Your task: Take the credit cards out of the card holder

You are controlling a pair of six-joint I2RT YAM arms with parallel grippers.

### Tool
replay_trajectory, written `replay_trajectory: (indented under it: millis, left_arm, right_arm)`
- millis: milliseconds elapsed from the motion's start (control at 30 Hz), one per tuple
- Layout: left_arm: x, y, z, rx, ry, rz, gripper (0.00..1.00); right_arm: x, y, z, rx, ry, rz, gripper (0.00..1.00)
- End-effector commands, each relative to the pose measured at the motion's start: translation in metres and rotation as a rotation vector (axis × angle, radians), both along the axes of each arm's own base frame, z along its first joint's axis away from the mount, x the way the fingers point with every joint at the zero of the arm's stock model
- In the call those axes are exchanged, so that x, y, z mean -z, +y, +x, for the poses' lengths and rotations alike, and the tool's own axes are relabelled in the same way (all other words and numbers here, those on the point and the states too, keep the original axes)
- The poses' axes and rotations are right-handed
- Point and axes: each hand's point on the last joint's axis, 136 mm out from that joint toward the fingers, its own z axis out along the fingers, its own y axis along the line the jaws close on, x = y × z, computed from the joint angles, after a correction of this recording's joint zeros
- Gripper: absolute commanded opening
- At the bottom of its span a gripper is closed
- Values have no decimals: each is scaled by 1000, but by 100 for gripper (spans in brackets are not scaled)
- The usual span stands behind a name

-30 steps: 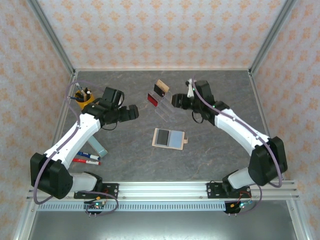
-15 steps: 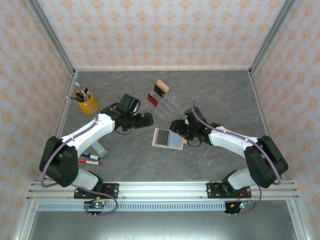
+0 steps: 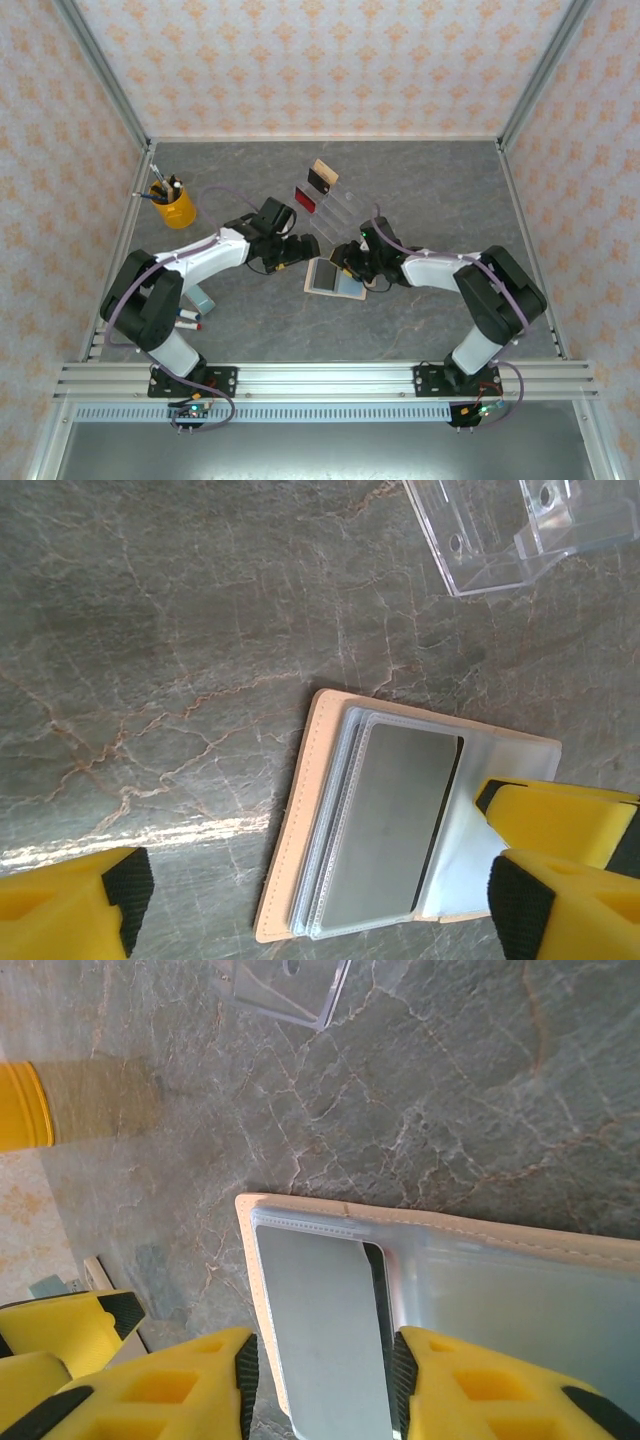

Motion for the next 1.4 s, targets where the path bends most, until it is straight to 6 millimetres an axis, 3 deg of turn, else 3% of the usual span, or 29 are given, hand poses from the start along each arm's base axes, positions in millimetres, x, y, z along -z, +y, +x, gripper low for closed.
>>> replay_trajectory:
  millis: [0,433,733,1033,1367]
  left_arm:
    - [6,-10,-2,9,18,-38,83]
    - [19,-27,-6,51,71,-82,37]
    - [34,-32,-7,70,110,-80,17]
    - [48,-30,-8,96,138,-42,8]
    - [53,-27,-9,91,154,-21,7]
  right_arm:
    - [2,5,2,-3,3,16,41]
    - [12,9,4,-23,29,1,36]
    - [8,10,5,-44,3,3,29]
    - [9,11,3,-72,-7,-5,23]
    - [18,10,1,-88,8,-30,23]
